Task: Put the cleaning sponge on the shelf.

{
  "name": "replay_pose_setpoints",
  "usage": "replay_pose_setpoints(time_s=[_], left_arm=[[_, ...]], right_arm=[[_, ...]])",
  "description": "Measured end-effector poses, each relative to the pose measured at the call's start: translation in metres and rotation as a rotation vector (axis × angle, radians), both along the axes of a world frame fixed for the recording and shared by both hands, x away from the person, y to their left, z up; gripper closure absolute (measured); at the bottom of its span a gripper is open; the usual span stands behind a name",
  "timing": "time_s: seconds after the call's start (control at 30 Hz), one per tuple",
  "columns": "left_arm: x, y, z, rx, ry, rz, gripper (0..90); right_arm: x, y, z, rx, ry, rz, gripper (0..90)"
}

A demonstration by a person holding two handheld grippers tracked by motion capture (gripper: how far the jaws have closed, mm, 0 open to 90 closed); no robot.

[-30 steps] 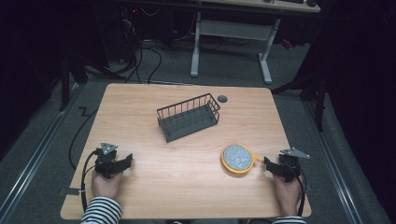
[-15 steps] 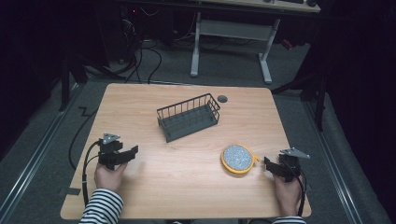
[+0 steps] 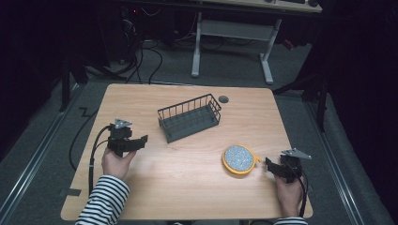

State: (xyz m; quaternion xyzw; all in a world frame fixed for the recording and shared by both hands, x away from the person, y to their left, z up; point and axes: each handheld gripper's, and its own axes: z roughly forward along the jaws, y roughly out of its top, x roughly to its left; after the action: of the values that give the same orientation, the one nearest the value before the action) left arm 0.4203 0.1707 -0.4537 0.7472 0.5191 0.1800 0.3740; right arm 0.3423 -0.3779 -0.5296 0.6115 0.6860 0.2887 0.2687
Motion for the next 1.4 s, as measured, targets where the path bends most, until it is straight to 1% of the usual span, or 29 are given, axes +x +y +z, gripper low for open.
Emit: replay_pose_setpoints(time_s=[0.1, 0.13, 0.2, 0.23, 0.27, 0.3, 0.37, 0.43, 0.47, 0.6, 0.73, 0.77, 0.8, 0.83, 0.87, 0.93, 1.0, 1.03, 1.07, 1.1, 1.13, 1.17, 1.2, 1.27, 1.3, 1.37, 1.4], left_arm=[[0.004, -0.003, 0.004, 0.005, -0.003, -0.004, 32.7], [0.008, -0.006, 0.008, -0.004, -0.003, -0.009, 33.6], [0.012, -0.010, 0.013, 0.001, -0.003, -0.016, 33.9], [0.012, -0.010, 0.013, 0.001, -0.003, -0.016, 34.4], [0.016, -0.014, 0.018, 0.003, -0.007, -0.028, 35.9], [0.016, -0.014, 0.018, 0.003, -0.007, -0.028, 36.6], [0.024, -0.021, 0.025, 0.016, -0.007, -0.045, 37.9], [0.030, -0.026, 0.029, 0.023, -0.009, -0.052, 38.1], [0.030, -0.026, 0.029, 0.023, -0.009, -0.052, 38.1], [0.045, -0.038, 0.041, 0.044, -0.016, -0.066, 37.9], [0.058, -0.047, 0.047, 0.053, -0.011, -0.059, 38.2], [0.058, -0.047, 0.047, 0.053, -0.011, -0.059, 38.2], [0.065, -0.052, 0.049, 0.072, -0.006, -0.061, 38.2], [0.065, -0.052, 0.049, 0.072, -0.006, -0.061, 38.5], [0.071, -0.057, 0.049, 0.083, 0.004, -0.060, 38.5], [0.077, -0.061, 0.048, 0.102, 0.017, -0.065, 38.5], [0.082, -0.064, 0.045, 0.099, 0.023, -0.064, 39.1], [0.082, -0.064, 0.045, 0.099, 0.023, -0.064, 39.2], [0.088, -0.067, 0.041, 0.130, 0.040, -0.062, 39.2], [0.088, -0.067, 0.041, 0.130, 0.040, -0.062, 39.6], [0.093, -0.069, 0.036, 0.146, 0.055, -0.061, 39.9], [0.093, -0.069, 0.036, 0.146, 0.055, -0.061, 40.2], [0.099, -0.069, 0.032, 0.137, 0.069, -0.059, 40.8], [0.102, -0.068, 0.030, 0.131, 0.077, -0.055, 41.7], [0.105, -0.069, 0.028, 0.137, 0.075, -0.042, 42.0], [0.106, -0.069, 0.027, 0.138, 0.075, -0.039, 42.7], [0.107, -0.070, 0.025, 0.149, 0.070, -0.041, 43.2]], right_arm=[[0.000, 0.000, 0.000, 0.000, 0.000, 0.000, 32.6], [0.000, 0.000, 0.000, 0.000, 0.000, 0.000, 32.6], [0.000, 0.000, 0.000, 0.000, 0.000, 0.000, 32.6], [0.000, 0.000, 0.000, 0.000, 0.000, 0.000, 32.6], [0.000, 0.000, 0.000, -0.001, -0.001, 0.001, 32.6], [0.000, 0.000, 0.000, -0.001, -0.001, 0.001, 32.6], [0.000, 0.000, 0.000, 0.000, -0.001, -0.001, 32.6], [0.000, 0.000, 0.000, -0.002, -0.002, 0.000, 32.6], [0.000, 0.000, 0.000, -0.002, -0.002, 0.000, 32.6], [0.000, 0.000, 0.000, -0.003, 0.000, 0.000, 32.6], [0.000, 0.000, 0.000, -0.001, -0.001, -0.001, 32.6], [0.000, 0.000, 0.000, -0.001, -0.001, -0.001, 32.6], [0.000, 0.000, 0.000, -0.002, -0.002, 0.000, 32.6], [0.000, 0.000, 0.000, -0.002, -0.002, 0.000, 32.6], [0.000, 0.000, 0.000, 0.000, -0.001, -0.001, 32.6], [0.000, 0.000, 0.000, -0.002, -0.002, 0.000, 32.6], [0.000, 0.000, 0.000, -0.001, -0.001, -0.001, 32.6], [0.000, 0.000, 0.000, -0.001, -0.001, -0.001, 32.6], [0.000, 0.000, 0.000, -0.002, -0.002, 0.001, 32.4], [0.000, 0.000, 0.000, -0.002, -0.002, 0.001, 32.4], [0.000, 0.000, 0.000, -0.003, -0.001, 0.002, 32.5], [0.000, 0.000, 0.000, -0.003, -0.001, 0.002, 32.5], [0.000, 0.000, 0.000, -0.003, 0.000, 0.005, 32.5], [0.000, 0.000, 0.000, -0.003, 0.000, 0.005, 32.5], [0.000, 0.000, 0.000, -0.003, 0.000, 0.005, 32.5], [0.000, 0.000, 0.000, -0.003, 0.000, 0.005, 32.4], [0.000, 0.000, 0.000, -0.003, 0.000, 0.005, 32.5]])
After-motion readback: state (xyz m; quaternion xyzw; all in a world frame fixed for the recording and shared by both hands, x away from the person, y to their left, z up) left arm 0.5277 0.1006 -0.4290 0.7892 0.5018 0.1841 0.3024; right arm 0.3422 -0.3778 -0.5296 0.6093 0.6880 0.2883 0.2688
